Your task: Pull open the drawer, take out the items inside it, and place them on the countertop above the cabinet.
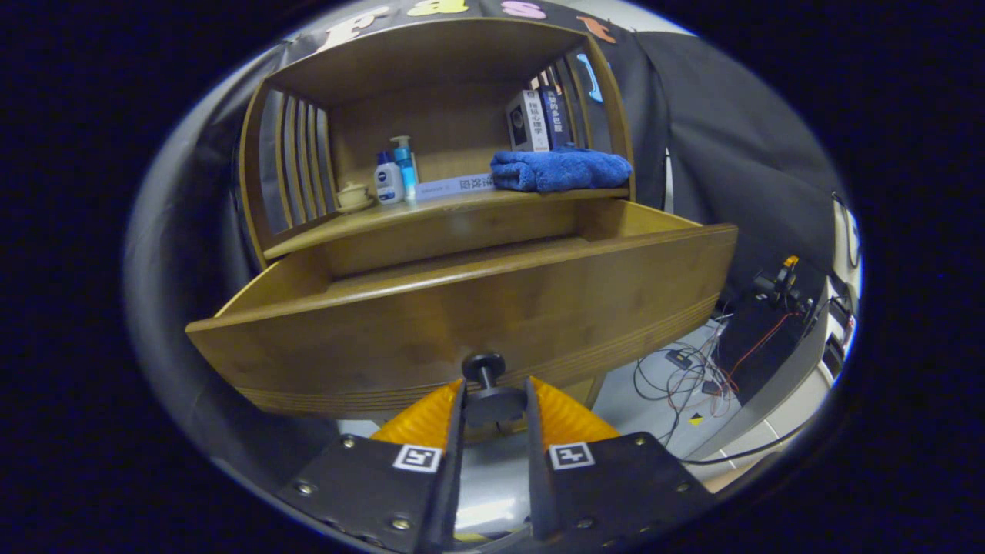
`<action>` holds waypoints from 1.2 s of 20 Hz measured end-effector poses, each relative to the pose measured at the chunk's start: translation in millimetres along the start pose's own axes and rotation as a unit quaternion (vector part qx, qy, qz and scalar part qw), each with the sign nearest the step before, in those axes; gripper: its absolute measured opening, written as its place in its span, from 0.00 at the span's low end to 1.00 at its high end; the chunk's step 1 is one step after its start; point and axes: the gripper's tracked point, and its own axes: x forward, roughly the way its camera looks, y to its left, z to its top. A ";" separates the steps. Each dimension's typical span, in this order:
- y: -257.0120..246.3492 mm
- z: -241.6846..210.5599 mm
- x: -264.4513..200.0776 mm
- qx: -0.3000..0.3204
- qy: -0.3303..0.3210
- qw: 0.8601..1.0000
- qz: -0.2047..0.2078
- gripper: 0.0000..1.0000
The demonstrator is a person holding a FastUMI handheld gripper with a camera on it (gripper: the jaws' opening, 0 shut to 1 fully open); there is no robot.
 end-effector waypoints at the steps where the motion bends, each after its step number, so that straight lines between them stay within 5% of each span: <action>1: 3.5 9.4 -7.3 0.000 -0.015 1.000 0.010 0.40; 3: 3.6 40.2 -20.0 0.006 -0.060 0.998 0.016 0.58; 7: 3.2 96.5 -17.3 -0.005 -0.069 0.998 -0.014 0.60; 16: 3.9 95.7 87.3 -0.022 0.150 0.987 -0.062 0.61; 24: -2.3 33.0 126.5 -0.048 0.316 0.945 -0.066 0.61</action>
